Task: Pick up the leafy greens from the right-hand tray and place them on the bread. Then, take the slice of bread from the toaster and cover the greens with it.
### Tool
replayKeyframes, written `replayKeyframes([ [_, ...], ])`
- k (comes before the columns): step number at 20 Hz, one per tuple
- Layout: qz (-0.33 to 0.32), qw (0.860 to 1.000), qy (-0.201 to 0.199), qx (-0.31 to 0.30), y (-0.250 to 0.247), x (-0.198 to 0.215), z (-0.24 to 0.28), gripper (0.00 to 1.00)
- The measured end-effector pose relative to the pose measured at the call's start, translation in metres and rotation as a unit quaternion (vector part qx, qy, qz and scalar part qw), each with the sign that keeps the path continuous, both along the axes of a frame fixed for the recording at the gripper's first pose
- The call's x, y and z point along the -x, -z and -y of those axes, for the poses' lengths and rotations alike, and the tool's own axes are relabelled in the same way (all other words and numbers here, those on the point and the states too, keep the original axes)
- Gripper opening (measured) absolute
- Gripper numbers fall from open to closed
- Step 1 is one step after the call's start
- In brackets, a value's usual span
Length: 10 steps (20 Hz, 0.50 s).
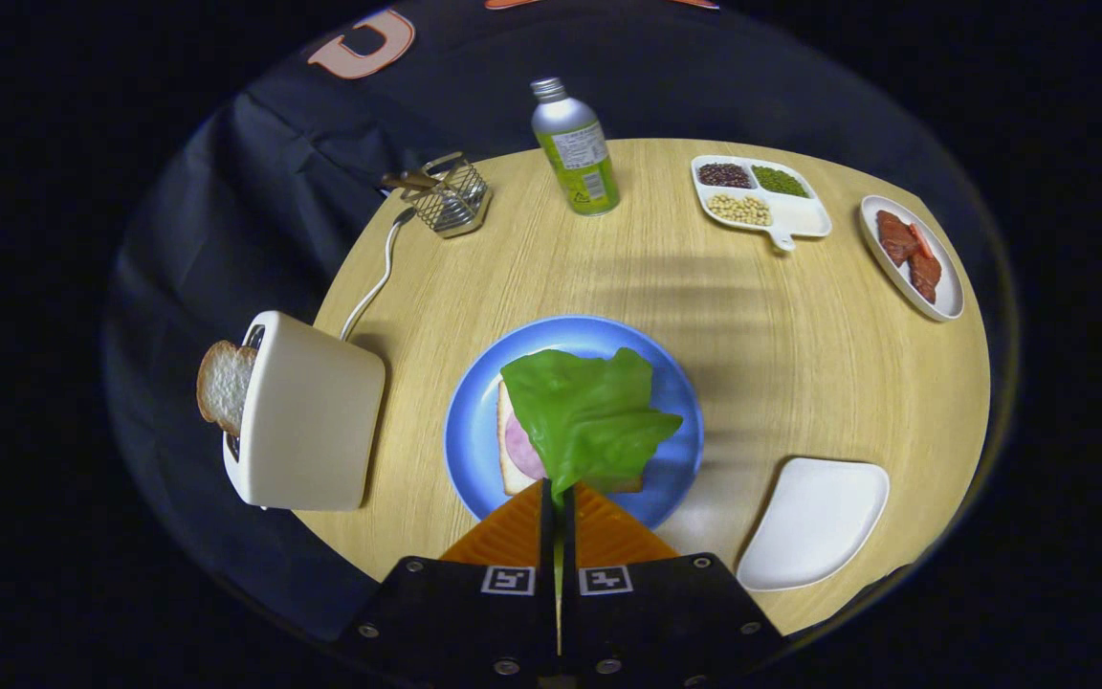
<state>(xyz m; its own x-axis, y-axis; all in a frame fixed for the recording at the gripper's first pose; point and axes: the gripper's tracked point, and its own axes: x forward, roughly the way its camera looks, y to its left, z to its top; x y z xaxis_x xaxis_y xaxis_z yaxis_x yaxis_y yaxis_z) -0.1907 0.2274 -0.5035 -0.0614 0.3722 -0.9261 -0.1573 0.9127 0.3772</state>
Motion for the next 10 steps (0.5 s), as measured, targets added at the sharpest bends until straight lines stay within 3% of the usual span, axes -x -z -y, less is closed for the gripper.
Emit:
replayKeyframes([
  [6,-0.018,0.999,-0.029,-0.031,0.007,0.010,-0.039,0.02],
  [10,-0.022,0.999,-0.034,0.000,0.025,0.010,-0.032,0.03],
])
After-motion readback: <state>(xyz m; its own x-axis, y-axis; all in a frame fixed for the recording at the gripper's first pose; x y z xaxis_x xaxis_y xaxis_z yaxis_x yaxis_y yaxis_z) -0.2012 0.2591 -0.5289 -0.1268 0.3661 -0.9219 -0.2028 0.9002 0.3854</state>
